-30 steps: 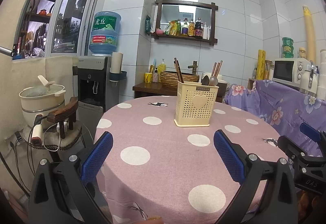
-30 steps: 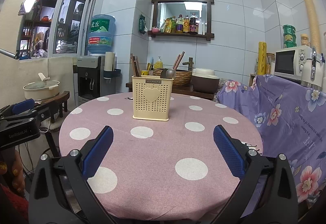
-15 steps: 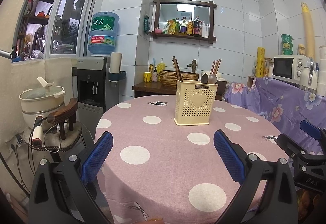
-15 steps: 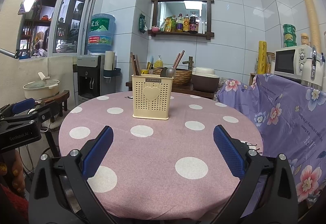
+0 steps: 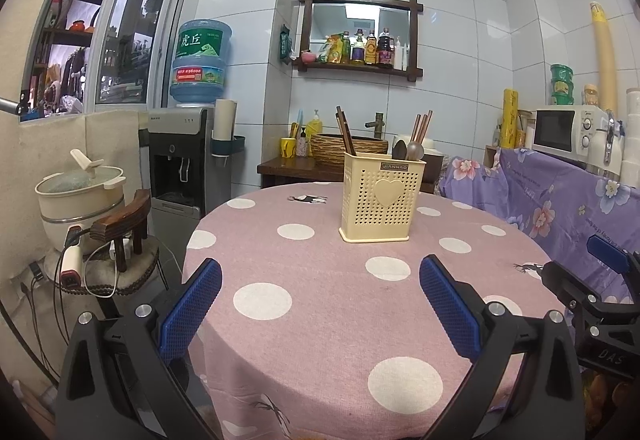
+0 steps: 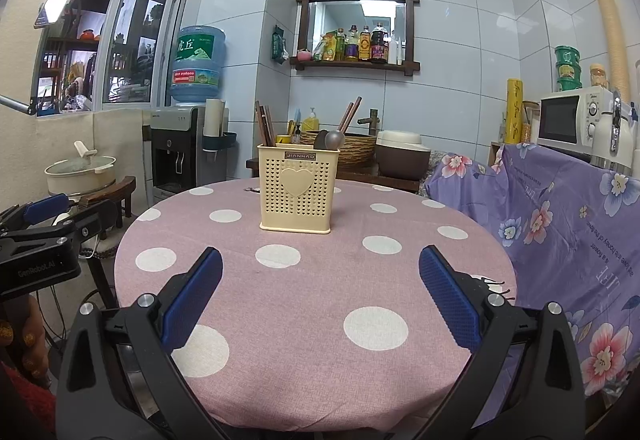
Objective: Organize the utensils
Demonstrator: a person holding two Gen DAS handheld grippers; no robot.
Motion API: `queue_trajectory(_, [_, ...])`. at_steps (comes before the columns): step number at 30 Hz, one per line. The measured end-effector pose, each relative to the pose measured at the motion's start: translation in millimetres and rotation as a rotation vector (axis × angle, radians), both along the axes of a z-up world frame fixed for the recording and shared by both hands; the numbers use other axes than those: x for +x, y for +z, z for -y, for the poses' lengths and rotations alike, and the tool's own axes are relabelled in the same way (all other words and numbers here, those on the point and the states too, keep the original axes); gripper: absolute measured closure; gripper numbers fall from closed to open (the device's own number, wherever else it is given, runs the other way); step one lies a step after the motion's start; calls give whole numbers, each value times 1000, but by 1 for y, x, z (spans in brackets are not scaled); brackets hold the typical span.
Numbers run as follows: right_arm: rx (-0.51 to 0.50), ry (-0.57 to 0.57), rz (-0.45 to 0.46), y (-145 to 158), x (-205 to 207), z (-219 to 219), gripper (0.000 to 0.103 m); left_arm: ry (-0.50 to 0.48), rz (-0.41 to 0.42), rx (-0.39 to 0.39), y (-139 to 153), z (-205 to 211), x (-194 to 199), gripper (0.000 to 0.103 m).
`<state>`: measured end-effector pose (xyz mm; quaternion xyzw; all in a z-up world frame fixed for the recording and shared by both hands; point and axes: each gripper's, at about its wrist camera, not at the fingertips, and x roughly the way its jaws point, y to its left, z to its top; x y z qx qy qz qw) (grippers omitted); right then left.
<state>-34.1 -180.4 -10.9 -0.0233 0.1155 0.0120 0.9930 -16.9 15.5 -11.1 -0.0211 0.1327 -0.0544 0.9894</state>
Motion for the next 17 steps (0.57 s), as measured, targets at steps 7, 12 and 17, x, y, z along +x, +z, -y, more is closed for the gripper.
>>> queue_trajectory(7, [0,0,-2,0,0,0,6,-13,21,24,-1,4,-3,5])
queue_trajectory(12, [1,-1,-3,-1,0,1,6,-7,9,39,0,6,-2,5])
queue_trajectory(17, [1,0,-4,-1,-1,1,6,-6,6,43,0,5,-2,5])
